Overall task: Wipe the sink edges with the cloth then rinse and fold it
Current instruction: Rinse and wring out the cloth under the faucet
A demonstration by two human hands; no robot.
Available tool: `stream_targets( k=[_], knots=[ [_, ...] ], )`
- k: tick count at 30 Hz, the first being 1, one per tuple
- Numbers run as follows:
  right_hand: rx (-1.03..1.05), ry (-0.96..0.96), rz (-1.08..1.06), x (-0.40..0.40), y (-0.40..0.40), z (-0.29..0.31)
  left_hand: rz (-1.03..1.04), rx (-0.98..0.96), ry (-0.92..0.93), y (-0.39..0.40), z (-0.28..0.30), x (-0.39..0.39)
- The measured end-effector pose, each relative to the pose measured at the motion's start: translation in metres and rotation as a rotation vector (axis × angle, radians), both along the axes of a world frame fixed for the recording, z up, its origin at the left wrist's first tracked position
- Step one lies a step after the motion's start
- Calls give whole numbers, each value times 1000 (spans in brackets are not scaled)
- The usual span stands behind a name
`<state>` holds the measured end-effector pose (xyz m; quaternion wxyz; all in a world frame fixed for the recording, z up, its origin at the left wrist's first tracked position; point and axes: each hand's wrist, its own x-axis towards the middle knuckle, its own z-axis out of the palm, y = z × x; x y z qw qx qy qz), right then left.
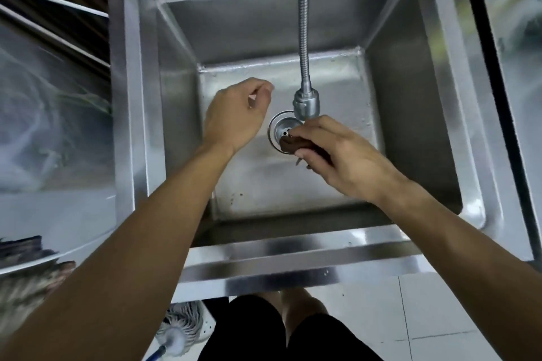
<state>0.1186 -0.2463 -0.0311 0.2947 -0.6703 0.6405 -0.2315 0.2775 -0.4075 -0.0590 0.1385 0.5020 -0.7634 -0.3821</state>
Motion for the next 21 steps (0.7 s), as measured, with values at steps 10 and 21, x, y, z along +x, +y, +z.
stream_targets(
  k=[10, 21],
  knots=[
    [57, 17, 91, -13, -42, -8, 164, 123, 205, -76, 16, -74],
    [105, -71, 187, -28, -61, -8, 167, -117, -108, -109, 21, -102]
  ],
)
